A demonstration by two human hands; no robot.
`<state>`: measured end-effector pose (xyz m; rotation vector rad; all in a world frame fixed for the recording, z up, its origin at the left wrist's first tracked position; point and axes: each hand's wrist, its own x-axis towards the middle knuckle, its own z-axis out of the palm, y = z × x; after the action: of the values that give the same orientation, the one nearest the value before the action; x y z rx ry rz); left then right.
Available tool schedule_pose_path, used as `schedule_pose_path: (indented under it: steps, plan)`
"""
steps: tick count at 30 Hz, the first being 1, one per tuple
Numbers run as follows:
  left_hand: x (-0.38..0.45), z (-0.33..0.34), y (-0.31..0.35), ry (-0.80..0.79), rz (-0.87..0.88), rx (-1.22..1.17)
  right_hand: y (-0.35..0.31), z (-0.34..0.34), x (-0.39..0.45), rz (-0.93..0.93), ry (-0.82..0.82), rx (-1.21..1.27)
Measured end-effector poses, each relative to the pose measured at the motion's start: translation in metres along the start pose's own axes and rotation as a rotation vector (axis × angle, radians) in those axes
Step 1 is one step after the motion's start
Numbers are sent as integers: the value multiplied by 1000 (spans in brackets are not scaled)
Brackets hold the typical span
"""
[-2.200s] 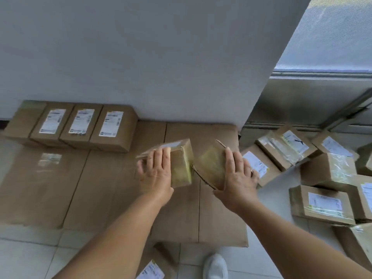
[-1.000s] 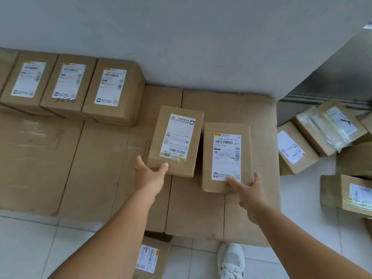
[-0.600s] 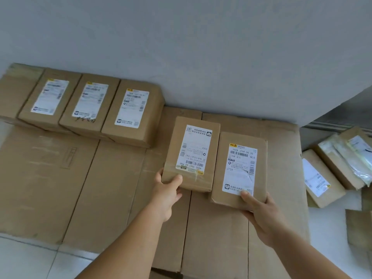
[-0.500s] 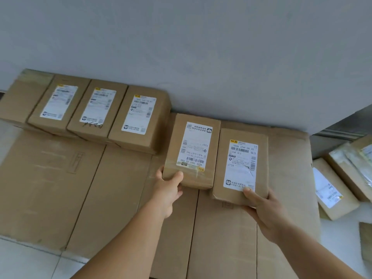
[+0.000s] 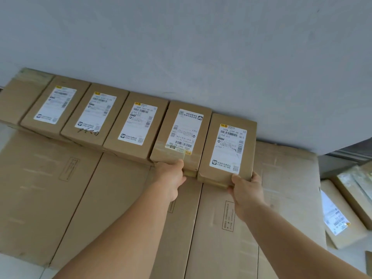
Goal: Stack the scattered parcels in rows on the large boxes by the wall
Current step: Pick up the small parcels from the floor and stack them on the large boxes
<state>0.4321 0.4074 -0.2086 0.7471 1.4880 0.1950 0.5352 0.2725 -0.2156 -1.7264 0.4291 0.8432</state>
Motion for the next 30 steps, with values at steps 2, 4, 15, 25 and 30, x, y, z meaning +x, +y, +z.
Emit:
schedule_pose_path:
  steps: [2,4,15,25,30]
  plan:
    - [0,2,0,12,-7,14,-3,5,4,4,35,44]
    - [0,4,1,24,-11,13,-5,8,6,23,52,65]
    - [-18,-16,-31,-23,98,167,-7,-3,-9,13,25,-185]
    - [-120,-130,-141,226,154,111,76,-49,-122,49,-279,-488]
    - [-158,-195,-209,434,59,155,140,-67,-175,91,-379,-499]
